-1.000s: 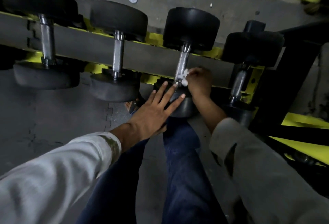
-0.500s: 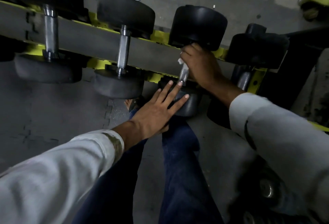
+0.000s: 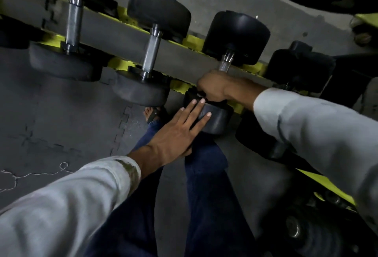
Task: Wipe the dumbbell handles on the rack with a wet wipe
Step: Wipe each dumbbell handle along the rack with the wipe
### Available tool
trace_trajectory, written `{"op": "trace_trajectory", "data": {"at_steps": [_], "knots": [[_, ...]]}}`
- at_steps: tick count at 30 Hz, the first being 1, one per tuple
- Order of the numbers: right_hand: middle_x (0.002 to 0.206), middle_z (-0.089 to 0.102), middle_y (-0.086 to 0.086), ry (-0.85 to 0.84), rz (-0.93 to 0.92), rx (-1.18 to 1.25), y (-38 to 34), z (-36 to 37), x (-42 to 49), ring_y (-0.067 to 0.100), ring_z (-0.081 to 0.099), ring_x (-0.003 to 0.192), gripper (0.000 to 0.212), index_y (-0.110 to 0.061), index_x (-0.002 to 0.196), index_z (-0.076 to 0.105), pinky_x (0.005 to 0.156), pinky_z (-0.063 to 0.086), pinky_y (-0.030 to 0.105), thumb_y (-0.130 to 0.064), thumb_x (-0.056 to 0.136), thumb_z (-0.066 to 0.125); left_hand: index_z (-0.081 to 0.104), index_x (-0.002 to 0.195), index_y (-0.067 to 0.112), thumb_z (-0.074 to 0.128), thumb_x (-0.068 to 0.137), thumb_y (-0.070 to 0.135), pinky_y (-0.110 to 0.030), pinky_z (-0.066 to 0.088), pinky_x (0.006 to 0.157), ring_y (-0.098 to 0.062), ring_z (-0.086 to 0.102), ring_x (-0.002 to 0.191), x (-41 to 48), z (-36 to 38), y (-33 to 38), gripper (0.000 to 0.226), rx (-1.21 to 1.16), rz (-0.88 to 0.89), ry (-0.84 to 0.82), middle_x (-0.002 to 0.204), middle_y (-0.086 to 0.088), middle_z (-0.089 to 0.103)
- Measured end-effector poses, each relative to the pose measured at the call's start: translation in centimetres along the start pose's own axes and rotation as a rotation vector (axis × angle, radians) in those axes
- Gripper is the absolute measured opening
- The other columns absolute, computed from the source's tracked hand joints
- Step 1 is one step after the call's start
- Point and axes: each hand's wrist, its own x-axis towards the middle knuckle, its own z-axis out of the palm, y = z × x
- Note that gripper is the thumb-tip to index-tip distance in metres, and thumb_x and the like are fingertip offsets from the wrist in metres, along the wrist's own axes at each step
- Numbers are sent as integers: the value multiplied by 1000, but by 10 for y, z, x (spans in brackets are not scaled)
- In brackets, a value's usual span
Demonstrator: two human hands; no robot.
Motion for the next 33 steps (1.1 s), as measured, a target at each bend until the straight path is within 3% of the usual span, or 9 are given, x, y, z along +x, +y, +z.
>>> {"op": "trace_trajectory", "data": {"at_steps": [4,8,11,14,19,22,25,28,33], "knots": [[97,63,3,293,-53,128,11,29,-24,30,63,96,12,-21,89,69,82,48,38,-16,83,60,-7,164,12,73,88,40,-51,12,128,-40,-14,156,2,-4,1,114,-35,-17,7,167,-25,-21],[94,66,5,467,329,789,3,83,-44,28,65,87,12,-15,88,63,75,54,38,-5,83,63,-8,164,13,75,85,35,-49,10,129,-39,-15,156,8,-5,1,117,-68,-32,19,168,-24,-20],[87,67,-1,546,654,1250,-1,99,-32,14,62,77,15,-15,90,68,69,50,23,-3,81,68,-7,164,13,77,84,37,-51,12,128,-41,-15,156,14,-3,2,119,-60,-36,35,167,-25,-18],[75,68,7,557,666,1847,6,95,-8,11,59,54,24,-13,77,68,50,45,22,8,79,59,-11,164,13,78,83,43,-54,15,127,-43,-13,156,18,1,3,124,-28,-31,40,166,-27,-20],[99,71,19,666,689,2439,15,100,-1,24,71,80,30,1,105,68,62,58,28,18,85,52,-8,164,12,79,82,45,-53,16,127,-44,-10,156,19,2,2,124,-23,-24,53,167,-28,-16],[86,70,9,606,676,2415,9,100,-16,19,69,75,22,-10,97,66,64,59,33,9,92,57,-7,164,12,78,82,47,-54,16,127,-45,-9,156,18,-1,3,123,0,-30,41,167,-29,-14],[99,68,14,536,657,2342,25,86,-18,26,68,86,16,-9,107,63,84,58,50,1,96,57,-7,164,11,76,83,48,-54,16,127,-46,-7,156,18,-3,5,122,18,-29,47,167,-30,-13],[113,68,21,712,684,2487,47,67,-3,35,69,100,23,-1,117,62,89,55,50,2,95,56,-5,164,11,77,82,47,-54,17,127,-46,-6,156,18,0,3,122,19,-19,66,167,-30,-12],[72,68,-1,1164,925,2102,1,72,0,15,63,71,17,-13,74,66,72,53,38,2,81,63,-8,164,11,77,82,49,-56,19,126,-47,-8,156,18,1,3,124,24,-16,52,166,-30,-15]]}}
